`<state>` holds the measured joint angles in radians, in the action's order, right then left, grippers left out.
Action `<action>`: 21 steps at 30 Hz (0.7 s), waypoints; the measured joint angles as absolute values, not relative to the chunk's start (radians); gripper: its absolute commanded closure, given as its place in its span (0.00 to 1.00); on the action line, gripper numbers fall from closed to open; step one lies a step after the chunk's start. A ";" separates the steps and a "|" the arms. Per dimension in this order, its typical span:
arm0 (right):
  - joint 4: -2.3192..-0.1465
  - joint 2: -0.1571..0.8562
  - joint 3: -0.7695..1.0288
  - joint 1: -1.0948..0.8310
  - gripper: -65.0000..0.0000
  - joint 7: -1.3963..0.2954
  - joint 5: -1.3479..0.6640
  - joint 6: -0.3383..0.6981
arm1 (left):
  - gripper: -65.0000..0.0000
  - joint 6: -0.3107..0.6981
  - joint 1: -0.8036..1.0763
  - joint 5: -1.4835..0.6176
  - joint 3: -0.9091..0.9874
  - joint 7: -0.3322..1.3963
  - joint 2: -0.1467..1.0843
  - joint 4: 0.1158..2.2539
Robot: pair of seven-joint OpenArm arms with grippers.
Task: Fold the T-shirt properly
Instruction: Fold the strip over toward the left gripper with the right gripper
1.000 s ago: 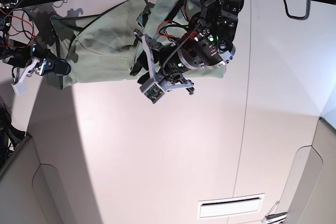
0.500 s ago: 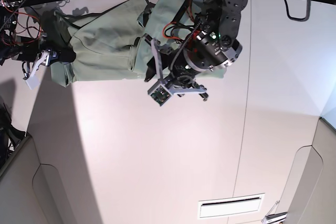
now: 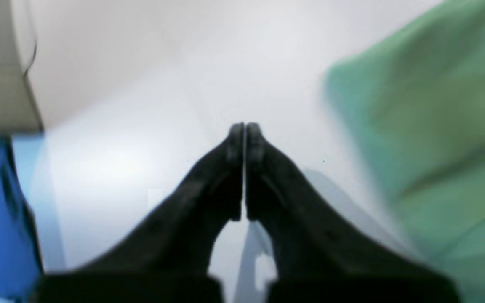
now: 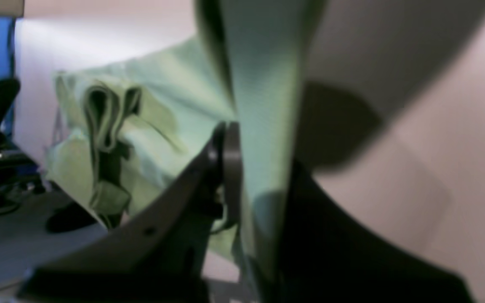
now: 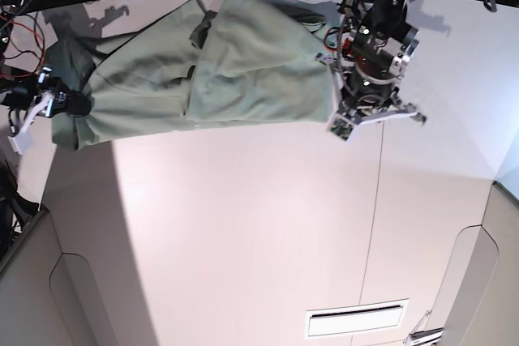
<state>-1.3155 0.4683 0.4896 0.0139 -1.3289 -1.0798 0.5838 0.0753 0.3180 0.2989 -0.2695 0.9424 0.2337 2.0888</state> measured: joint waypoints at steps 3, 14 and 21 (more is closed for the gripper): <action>-1.343 0.488 0.516 0.014 1.00 -1.327 -1.077 0.584 | 1.00 0.078 0.361 0.294 -0.215 0.942 0.233 2.089; -1.491 0.409 0.481 0.008 1.00 -1.408 -1.443 0.580 | 1.00 0.166 0.462 0.157 -0.196 0.942 0.233 2.089; -1.586 0.212 0.262 0.006 1.00 -1.410 -1.447 0.585 | 1.00 0.208 0.465 0.078 -0.196 0.942 0.231 2.089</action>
